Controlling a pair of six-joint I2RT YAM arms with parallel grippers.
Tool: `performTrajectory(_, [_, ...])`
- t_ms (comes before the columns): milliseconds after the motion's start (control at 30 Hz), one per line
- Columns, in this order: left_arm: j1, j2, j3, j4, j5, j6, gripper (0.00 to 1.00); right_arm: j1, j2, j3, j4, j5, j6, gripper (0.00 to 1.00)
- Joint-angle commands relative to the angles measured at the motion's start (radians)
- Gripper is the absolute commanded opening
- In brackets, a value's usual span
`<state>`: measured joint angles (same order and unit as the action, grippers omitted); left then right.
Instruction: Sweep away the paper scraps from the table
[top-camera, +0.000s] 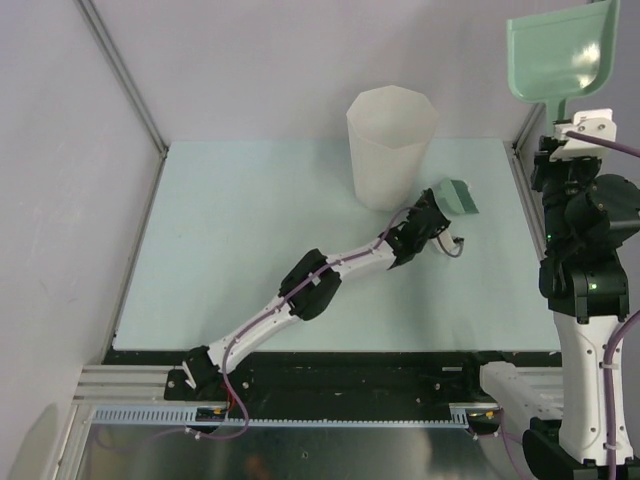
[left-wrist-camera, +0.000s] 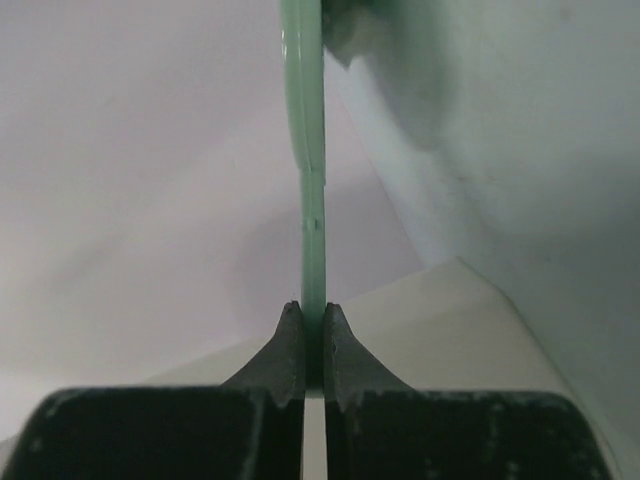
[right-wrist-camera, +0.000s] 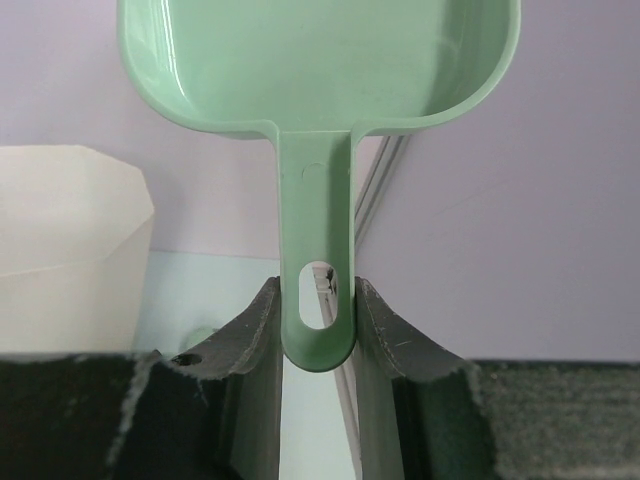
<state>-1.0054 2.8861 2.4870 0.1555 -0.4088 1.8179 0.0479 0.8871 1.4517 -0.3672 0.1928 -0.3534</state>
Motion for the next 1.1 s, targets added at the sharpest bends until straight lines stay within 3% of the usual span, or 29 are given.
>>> performTrajectory(0, [-0.001, -0.063, -0.017, -0.108, 0.105, 0.064, 0.0, 0.061, -0.008, -0.013, 0.014, 0.055, -0.076, 0.0])
performTrajectory(167, [-0.019, -0.27, -0.29, -0.354, 0.2, -0.067, 0.0, 0.138, -0.004, -0.013, 0.016, 0.146, -0.142, 0.0])
performTrajectory(233, [-0.025, -0.316, -0.293, -0.548, 0.225, -0.17, 0.0, 0.144, 0.0, -0.011, 0.02, 0.149, -0.147, 0.0])
performTrajectory(367, [-0.025, -0.385, -0.325, -0.778, 0.298, -0.327, 0.0, 0.155, 0.01, -0.013, 0.016, 0.151, -0.148, 0.0])
performTrajectory(500, [-0.032, -0.5, -0.451, -0.864, 0.375, -0.449, 0.0, 0.156, 0.026, -0.013, 0.002, 0.158, -0.139, 0.0])
performTrajectory(667, [-0.038, -0.594, -0.5, -0.996, 0.51, -0.563, 0.0, 0.155, 0.035, -0.011, -0.019, 0.163, -0.139, 0.0])
performTrajectory(833, [-0.064, -0.76, -0.64, -1.018, 0.515, -0.603, 0.0, 0.156, 0.033, -0.007, -0.033, 0.158, -0.131, 0.0])
performTrajectory(933, [-0.073, -0.809, -0.594, -1.041, 0.576, -0.666, 0.0, 0.156, 0.032, 0.006, -0.045, 0.161, -0.125, 0.0])
performTrajectory(1033, [-0.075, -0.766, -0.392, -1.037, 0.602, -0.779, 0.0, 0.155, 0.029, 0.012, -0.059, 0.163, -0.125, 0.0])
performTrajectory(1067, [-0.075, -0.742, -0.252, -1.034, 0.594, -0.805, 0.0, 0.155, 0.029, 0.012, -0.062, 0.163, -0.125, 0.0])
